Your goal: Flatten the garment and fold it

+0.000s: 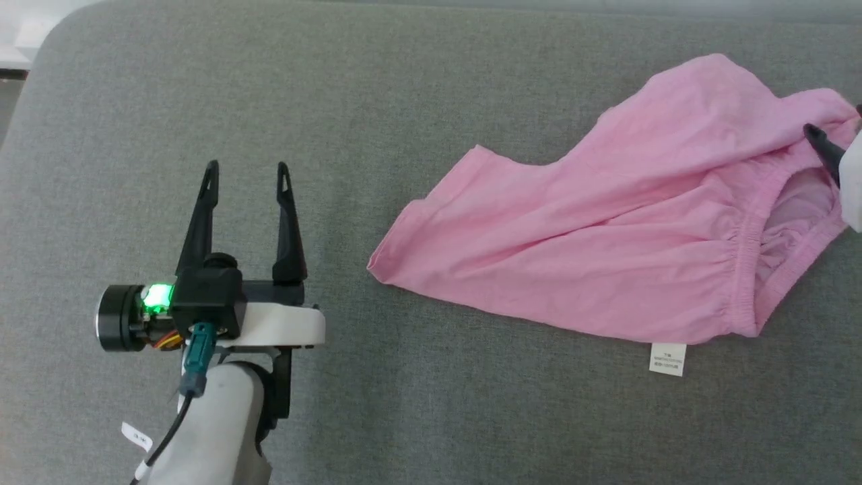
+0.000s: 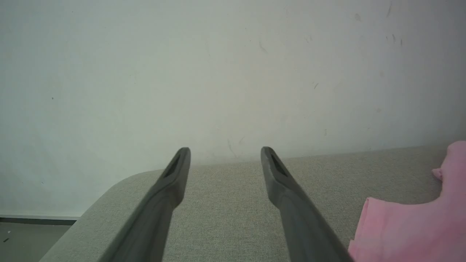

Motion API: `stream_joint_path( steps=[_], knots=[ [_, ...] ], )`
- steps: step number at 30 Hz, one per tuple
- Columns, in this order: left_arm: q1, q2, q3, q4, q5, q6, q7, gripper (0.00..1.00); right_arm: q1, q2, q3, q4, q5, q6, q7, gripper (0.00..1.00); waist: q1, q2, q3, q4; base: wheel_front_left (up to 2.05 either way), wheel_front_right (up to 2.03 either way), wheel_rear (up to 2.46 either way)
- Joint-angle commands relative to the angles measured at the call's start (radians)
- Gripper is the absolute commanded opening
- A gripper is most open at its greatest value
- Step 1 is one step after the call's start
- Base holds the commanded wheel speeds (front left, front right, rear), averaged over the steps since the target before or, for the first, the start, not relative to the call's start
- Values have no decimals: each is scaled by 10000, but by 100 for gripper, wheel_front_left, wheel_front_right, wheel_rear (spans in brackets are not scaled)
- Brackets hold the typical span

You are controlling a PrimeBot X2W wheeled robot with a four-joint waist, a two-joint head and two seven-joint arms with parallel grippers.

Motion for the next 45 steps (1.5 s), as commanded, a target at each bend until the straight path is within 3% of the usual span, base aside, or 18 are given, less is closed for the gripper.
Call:
stream_joint_path(
  steps=[1, 4, 8, 16, 21, 26, 33, 37, 38, 39, 45],
  knots=[
    [135, -35, 138, 87, 159, -94, -47, 100, -8, -118, 123, 14, -36, -21, -310, 100, -2, 0, -319, -246, 0, 0, 0],
    [432, -5, 323, 136, 246, -148, -47, 100, 16, -391, 429, -382, -1, -21, -756, 100, -2, 0, -698, -521, 0, 0, 0],
    [809, 47, 507, 155, 341, -227, -47, 100, 38, -979, 929, -1811, 330, -21, -749, 100, -2, 0, -1041, -870, 0, 0, 0],
    [1143, 36, 642, 190, 505, -347, -47, 100, 352, -2389, 2387, -6109, 1787, -21, 1534, 100, -2, 0, -1374, -1258, 0, 0, 0],
    [1129, -15, 650, 248, 563, -442, -47, 100, 696, -2811, 3249, -7581, 2421, -21, 2780, 100, -2, 0, -1334, -1278, 0, 0, 0],
    [972, -112, 604, 280, 631, -513, -47, 100, 1096, -2445, 3704, -7191, 2761, -21, 3048, 100, -2, 0, -1111, -1182, 0, 0, 0],
    [743, -222, 567, 355, 689, -574, -47, 100, 1622, -909, 3975, -5274, 3130, -21, 2384, 100, -2, 0, -740, -1004, 0, 0, 0],
    [656, -242, 587, 468, 697, -596, -47, 100, 1961, -375, 4260, -4646, 2904, -21, 2447, 100, -2, 0, -666, -961, 0, 0, 0],
    [638, -230, 610, 499, 693, -604, -47, 100, 2000, -300, 4291, -4572, 2827, -21, 2357, 89, -2, 0, -672, -972, 0, 0, 0],
    [608, -207, 640, 540, 687, -617, -47, 100, 1997, -254, 4312, -4523, 2709, -21, 2142, 0, -2, 0, -694, -993, 0, 0, 0],
    [230, 97, 713, 753, 656, -949, -47, 100, 1901, -471, 4356, -4611, 2226, -21, 787, 0, -2, 0, -1044, -1129, 0, 0, 0]
  ],
)
